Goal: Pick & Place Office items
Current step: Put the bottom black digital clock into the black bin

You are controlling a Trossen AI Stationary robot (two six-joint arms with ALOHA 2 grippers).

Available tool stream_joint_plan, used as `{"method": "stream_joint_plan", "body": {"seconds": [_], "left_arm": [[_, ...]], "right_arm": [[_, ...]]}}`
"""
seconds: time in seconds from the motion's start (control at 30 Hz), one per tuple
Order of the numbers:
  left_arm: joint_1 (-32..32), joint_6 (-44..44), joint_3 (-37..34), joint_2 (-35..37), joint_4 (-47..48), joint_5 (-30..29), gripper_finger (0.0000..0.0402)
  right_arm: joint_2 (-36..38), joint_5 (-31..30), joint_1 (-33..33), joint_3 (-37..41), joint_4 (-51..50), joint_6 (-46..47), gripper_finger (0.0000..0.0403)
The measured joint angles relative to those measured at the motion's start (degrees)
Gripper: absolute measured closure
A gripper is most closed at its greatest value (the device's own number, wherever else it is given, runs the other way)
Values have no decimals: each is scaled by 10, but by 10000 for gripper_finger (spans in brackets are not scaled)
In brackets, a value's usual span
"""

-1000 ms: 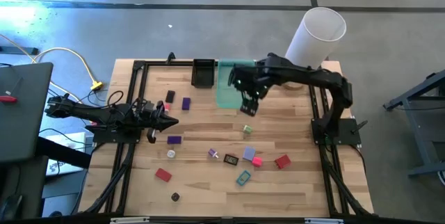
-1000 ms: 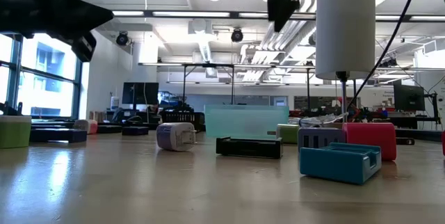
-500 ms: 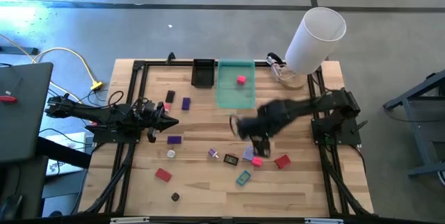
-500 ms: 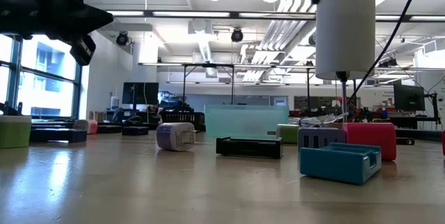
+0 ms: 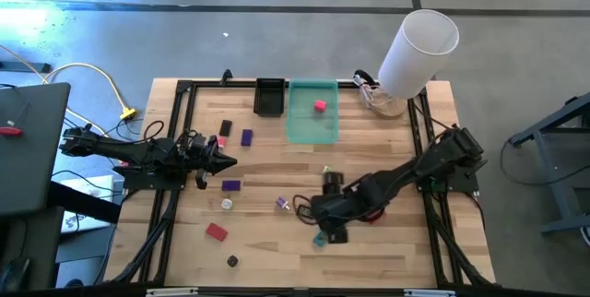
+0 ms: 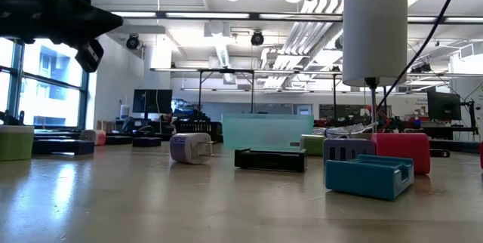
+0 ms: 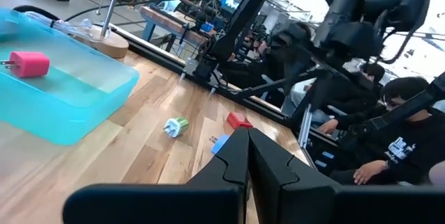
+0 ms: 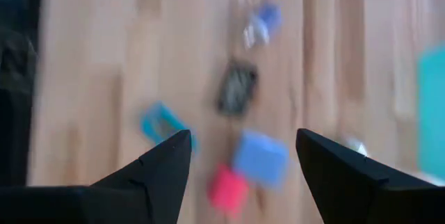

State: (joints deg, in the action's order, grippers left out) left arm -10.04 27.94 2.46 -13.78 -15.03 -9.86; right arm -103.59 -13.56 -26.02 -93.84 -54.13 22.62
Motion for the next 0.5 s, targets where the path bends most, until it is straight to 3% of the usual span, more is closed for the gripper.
{"method": "stream_joint_plan", "body": {"seconds": [0.17,0.33,0.5], "left_arm": [[0,2,0,0,0,0,401],[0,2,0,0,7,5,401],[0,2,0,0,9,37,401]], "right_arm": [[0,15,18,64,124,-13,154],[0,29,49,110,150,1,154],[0,92,86,152,193,34,154]]}}
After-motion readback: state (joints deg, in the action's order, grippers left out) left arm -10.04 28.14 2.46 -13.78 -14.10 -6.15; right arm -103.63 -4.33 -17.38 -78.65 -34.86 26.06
